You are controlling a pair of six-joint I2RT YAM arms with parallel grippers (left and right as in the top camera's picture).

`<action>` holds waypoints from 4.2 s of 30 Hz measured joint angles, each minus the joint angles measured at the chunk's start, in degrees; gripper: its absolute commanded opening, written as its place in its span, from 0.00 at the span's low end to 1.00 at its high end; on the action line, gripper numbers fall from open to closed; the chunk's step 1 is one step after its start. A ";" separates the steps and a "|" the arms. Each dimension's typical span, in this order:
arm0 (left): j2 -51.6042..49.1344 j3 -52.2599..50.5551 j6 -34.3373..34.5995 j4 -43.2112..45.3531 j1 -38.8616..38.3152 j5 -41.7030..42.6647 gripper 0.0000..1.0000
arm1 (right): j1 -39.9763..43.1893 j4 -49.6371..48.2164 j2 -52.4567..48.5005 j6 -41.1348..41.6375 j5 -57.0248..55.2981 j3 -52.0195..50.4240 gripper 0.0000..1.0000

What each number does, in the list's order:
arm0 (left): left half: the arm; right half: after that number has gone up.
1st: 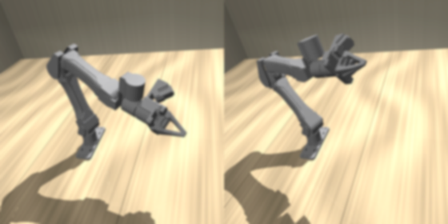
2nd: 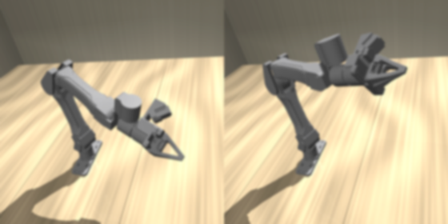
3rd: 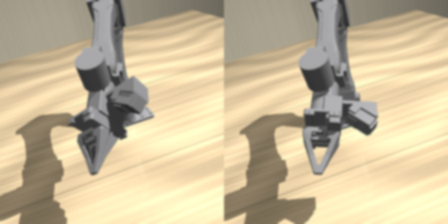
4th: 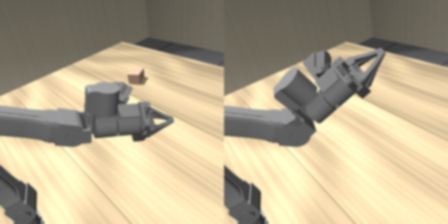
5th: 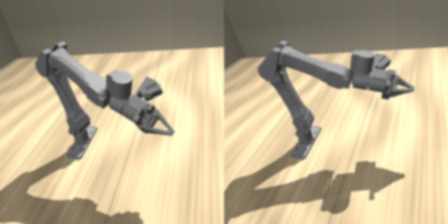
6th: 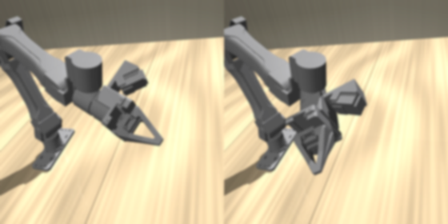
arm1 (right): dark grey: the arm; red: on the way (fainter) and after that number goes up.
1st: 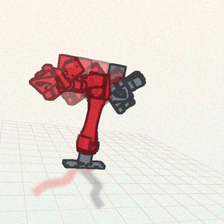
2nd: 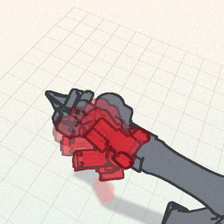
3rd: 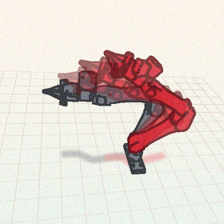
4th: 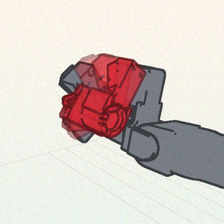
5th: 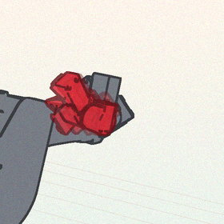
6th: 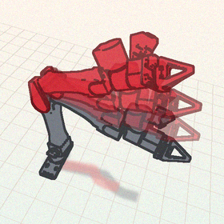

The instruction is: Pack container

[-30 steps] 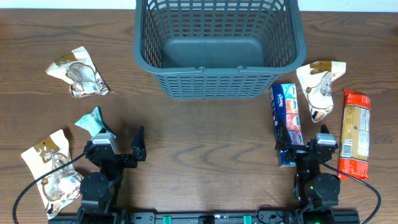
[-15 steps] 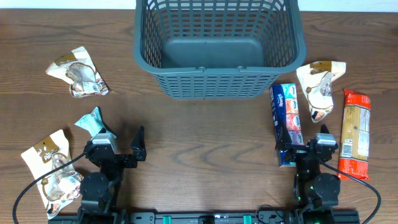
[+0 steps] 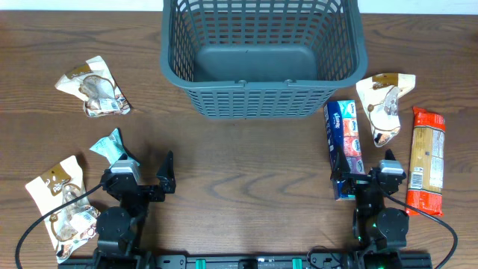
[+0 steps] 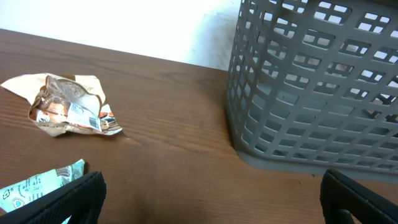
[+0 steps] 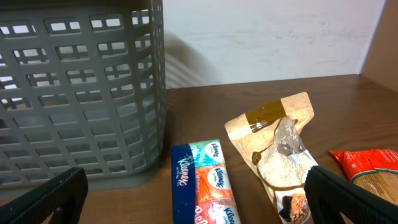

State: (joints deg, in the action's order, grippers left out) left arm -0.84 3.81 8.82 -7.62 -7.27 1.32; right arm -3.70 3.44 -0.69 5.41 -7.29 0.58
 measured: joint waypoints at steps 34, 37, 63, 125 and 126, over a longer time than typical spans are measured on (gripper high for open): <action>0.00 0.00 0.00 0.00 0.00 0.00 0.99 | 0.00 0.00 0.00 0.00 0.00 0.00 0.99; 0.00 0.00 0.00 0.00 0.00 0.00 0.98 | 0.00 0.00 0.00 0.00 0.00 0.00 0.99; 0.00 0.00 0.00 0.00 0.00 -0.31 0.99 | 0.00 -0.07 0.00 0.02 0.13 0.00 0.99; 0.26 2.10 0.00 -6.38 0.00 -16.74 0.99 | 7.63 62.55 -66.45 -5.20 -0.09 67.04 0.99; 0.26 2.10 0.00 -6.40 0.00 -16.74 0.99 | 8.13 61.24 -66.45 -5.29 0.39 65.26 0.99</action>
State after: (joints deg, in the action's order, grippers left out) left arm -0.58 5.91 8.82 -14.02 -7.27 -15.42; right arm 4.43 64.69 -67.13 0.12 -6.90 65.84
